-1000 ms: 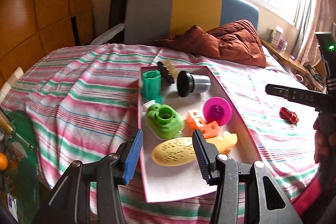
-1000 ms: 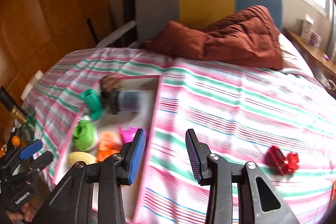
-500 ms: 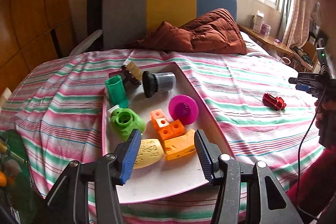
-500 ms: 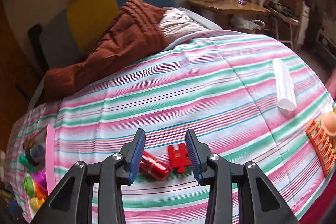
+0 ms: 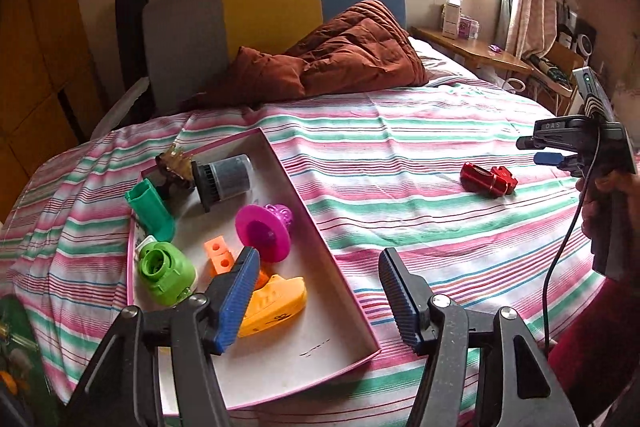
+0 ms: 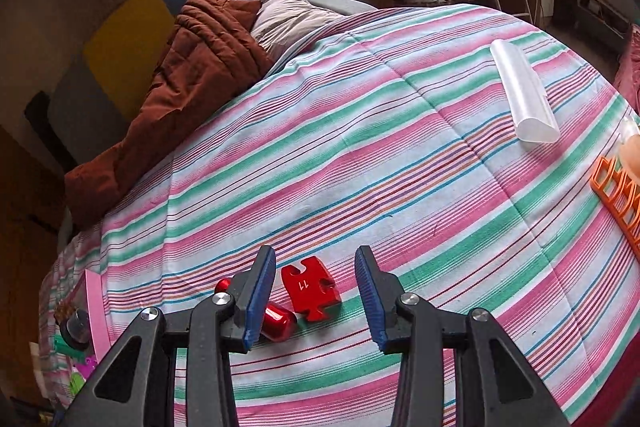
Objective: Organize rigid objects
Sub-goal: 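Move both grippers toward the red cylinder and red puzzle piece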
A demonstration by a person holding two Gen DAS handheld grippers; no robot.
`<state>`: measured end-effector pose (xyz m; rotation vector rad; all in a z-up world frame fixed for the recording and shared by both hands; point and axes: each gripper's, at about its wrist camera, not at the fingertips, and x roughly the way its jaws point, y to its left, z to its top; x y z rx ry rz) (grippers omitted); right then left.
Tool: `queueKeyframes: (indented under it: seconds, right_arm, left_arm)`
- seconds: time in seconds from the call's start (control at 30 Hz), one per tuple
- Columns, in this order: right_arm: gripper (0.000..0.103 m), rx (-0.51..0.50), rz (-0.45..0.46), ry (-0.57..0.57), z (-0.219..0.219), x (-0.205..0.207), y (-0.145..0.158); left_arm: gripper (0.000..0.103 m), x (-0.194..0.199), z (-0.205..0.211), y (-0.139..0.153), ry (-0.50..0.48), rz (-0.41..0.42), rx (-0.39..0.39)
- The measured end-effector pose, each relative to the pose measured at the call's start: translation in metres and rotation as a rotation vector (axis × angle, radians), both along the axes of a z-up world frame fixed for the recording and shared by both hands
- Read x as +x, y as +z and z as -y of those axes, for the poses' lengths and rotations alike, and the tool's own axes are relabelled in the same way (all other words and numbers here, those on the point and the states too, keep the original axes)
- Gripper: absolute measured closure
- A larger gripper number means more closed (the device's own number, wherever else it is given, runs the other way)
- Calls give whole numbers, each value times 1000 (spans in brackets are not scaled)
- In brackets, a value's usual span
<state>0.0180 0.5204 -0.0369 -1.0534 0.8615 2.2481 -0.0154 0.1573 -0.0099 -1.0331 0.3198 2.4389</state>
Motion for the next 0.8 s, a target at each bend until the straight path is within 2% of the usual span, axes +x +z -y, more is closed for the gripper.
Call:
queueKeyframes:
  seconds: [0.8]
  right_arm:
    - [62, -88, -62, -71, -21, 10, 0]
  left_arm:
    - [40, -10, -85, -14, -137, 30, -57]
